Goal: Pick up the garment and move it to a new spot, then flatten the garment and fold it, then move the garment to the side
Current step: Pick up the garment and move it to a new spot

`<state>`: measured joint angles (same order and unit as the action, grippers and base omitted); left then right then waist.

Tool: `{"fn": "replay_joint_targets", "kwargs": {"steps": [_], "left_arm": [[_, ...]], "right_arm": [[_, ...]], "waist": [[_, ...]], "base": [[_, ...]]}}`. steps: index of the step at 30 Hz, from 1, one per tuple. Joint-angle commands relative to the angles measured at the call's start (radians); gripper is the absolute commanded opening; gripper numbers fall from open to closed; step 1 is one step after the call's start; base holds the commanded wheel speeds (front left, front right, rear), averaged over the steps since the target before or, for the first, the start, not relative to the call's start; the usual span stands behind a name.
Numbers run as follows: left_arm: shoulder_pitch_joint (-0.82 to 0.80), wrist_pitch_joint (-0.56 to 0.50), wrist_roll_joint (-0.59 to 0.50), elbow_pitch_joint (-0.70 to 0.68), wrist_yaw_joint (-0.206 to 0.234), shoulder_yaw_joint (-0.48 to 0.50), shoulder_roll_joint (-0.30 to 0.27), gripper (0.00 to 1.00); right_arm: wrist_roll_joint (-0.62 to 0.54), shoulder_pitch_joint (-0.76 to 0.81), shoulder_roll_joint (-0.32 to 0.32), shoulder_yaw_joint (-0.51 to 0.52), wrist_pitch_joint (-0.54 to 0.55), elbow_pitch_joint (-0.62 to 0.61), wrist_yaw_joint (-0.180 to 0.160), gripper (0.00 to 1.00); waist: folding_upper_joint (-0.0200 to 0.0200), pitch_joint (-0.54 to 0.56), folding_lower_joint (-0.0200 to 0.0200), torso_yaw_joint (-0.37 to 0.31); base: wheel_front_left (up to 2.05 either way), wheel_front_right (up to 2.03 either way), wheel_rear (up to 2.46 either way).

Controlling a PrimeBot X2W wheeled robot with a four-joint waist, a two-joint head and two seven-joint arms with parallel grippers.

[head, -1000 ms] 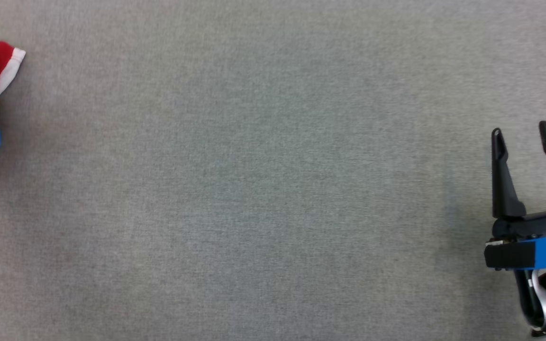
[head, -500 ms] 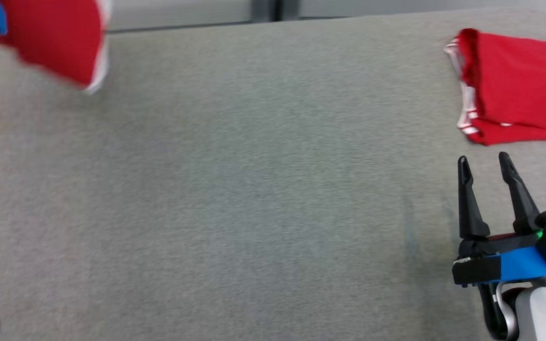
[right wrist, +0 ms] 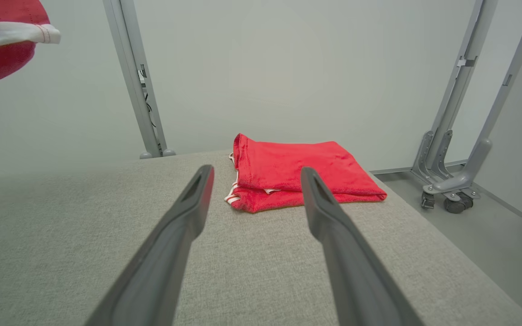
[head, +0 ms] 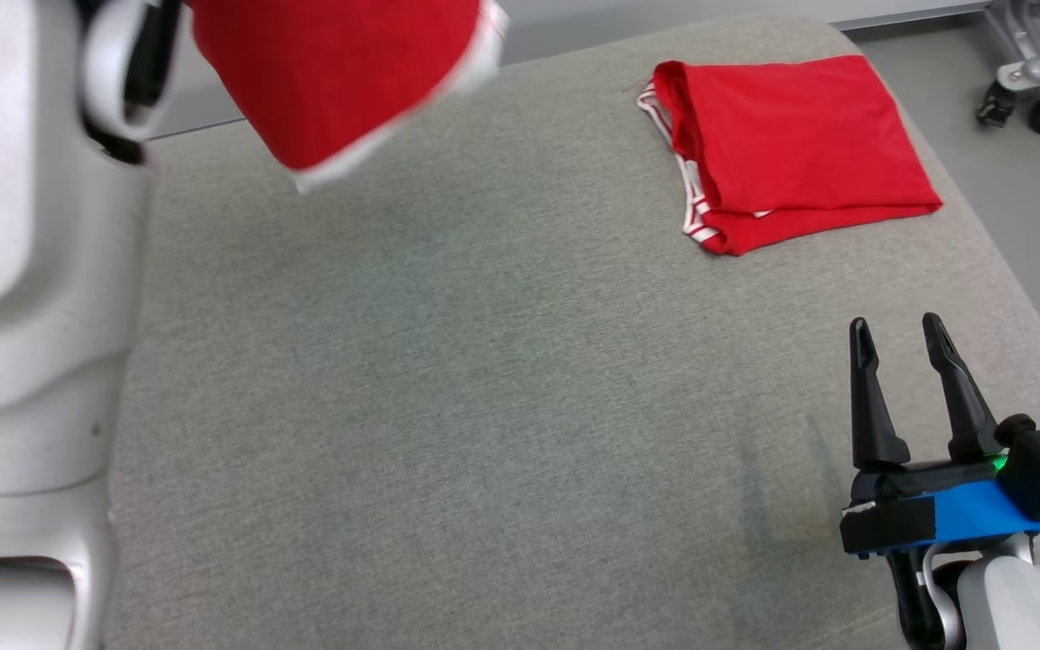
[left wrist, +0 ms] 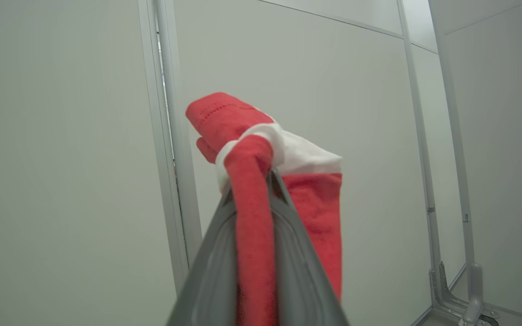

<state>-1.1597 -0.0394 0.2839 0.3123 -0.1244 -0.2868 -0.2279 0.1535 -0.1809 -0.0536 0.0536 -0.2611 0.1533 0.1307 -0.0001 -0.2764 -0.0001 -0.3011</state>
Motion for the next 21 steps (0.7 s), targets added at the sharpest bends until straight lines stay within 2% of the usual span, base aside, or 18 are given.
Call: {"fn": "replay_joint_targets", "kwargs": {"steps": [1,9,17,21], "left_arm": [[0.021,0.001,0.005,0.002,-0.006,-0.016,0.006,0.00],[0.177,0.028,0.030,0.055,-0.005,-0.089,0.045,0.00],[0.392,0.082,0.048,0.126,0.023,-0.130,0.067,0.00],[0.496,0.109,0.057,0.167,0.022,-0.160,0.085,0.00]], "right_arm": [[0.009,-0.008,0.003,-0.004,-0.004,-0.002,0.000,1.00],[0.045,0.001,0.003,-0.011,-0.005,-0.011,0.000,1.00],[0.054,-0.015,0.003,-0.036,-0.005,-0.005,0.000,1.00],[0.060,-0.018,0.003,-0.044,-0.005,0.003,0.000,1.00]], "waist": [[0.0001,0.008,0.0001,-0.016],[0.0001,0.000,0.0001,-0.019],[0.0001,-0.011,0.0001,0.000],[0.0001,-0.013,0.0001,0.004]], "base": [[0.00,0.00,0.00],[0.00,0.00,0.00],[0.00,0.00,0.00],[0.00,0.00,0.00]]}}
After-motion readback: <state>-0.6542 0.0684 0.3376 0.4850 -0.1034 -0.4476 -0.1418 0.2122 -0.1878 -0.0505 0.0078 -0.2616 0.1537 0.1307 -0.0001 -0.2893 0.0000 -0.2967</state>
